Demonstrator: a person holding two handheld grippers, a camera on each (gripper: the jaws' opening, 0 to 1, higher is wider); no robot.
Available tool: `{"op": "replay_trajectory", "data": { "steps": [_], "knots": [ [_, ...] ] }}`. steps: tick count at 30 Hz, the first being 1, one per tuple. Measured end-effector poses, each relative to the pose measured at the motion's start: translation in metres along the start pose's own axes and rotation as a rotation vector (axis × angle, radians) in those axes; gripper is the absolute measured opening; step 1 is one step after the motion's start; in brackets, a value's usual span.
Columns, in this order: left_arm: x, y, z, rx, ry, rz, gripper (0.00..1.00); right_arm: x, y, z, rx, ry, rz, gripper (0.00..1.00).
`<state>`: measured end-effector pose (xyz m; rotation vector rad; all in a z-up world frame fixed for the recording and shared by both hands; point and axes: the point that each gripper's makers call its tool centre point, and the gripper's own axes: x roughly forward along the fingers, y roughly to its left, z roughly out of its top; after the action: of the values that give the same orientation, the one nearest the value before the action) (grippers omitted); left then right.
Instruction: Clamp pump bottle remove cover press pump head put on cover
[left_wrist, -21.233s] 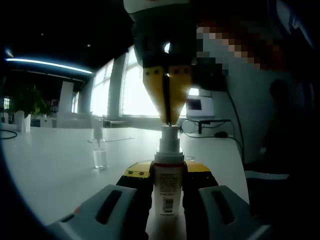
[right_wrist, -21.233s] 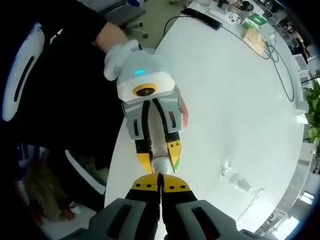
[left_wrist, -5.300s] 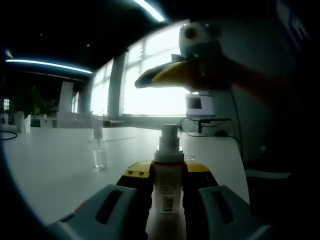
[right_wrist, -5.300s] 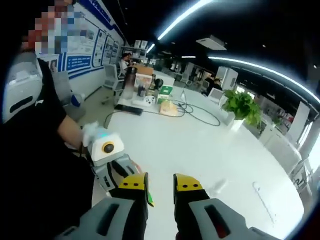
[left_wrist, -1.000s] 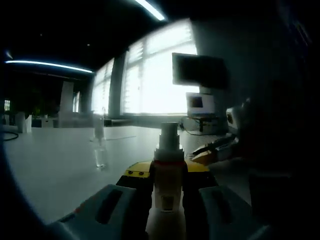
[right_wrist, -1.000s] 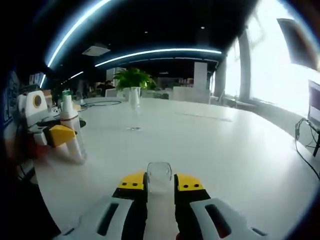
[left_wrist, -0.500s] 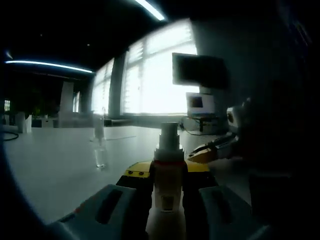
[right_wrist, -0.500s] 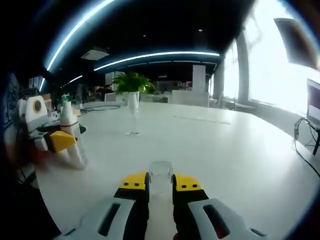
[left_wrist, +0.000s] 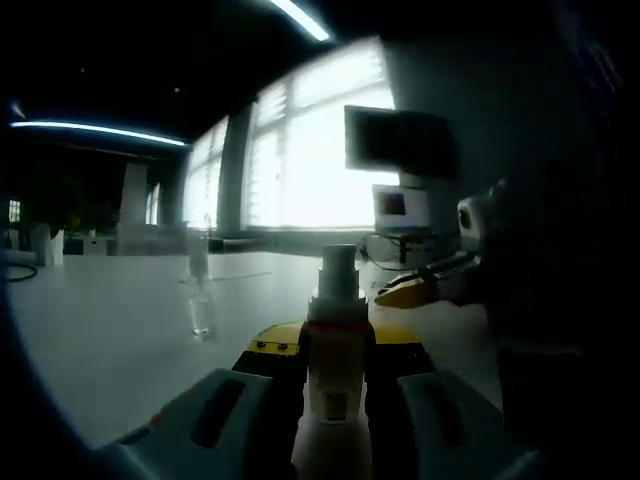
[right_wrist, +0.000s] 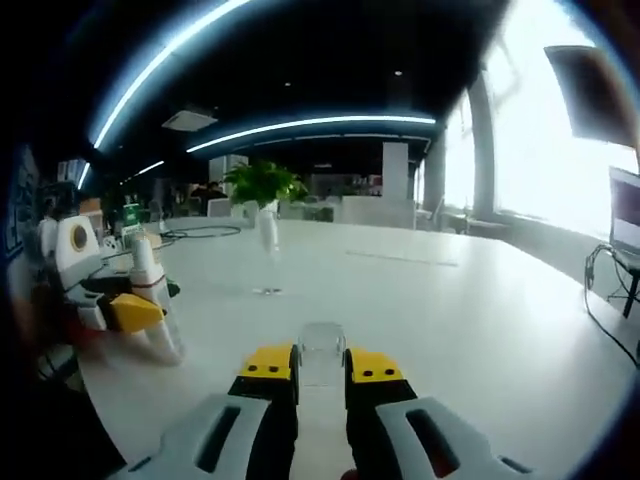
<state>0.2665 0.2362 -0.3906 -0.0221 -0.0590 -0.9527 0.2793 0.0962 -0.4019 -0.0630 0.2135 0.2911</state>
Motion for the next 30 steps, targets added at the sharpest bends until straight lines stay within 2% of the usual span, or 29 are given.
{"op": "replay_trajectory", "data": {
  "steps": [21,30],
  "knots": [
    [0.000,0.001,-0.001,0.002,0.000,0.000,0.13,-0.016,0.027,0.056,0.007,-0.122,0.039,0.13],
    [0.000,0.001,0.000,0.003,0.000,0.000,0.13,-0.016,0.023,0.063,0.011,-0.151,0.030,0.13]
  ]
}}
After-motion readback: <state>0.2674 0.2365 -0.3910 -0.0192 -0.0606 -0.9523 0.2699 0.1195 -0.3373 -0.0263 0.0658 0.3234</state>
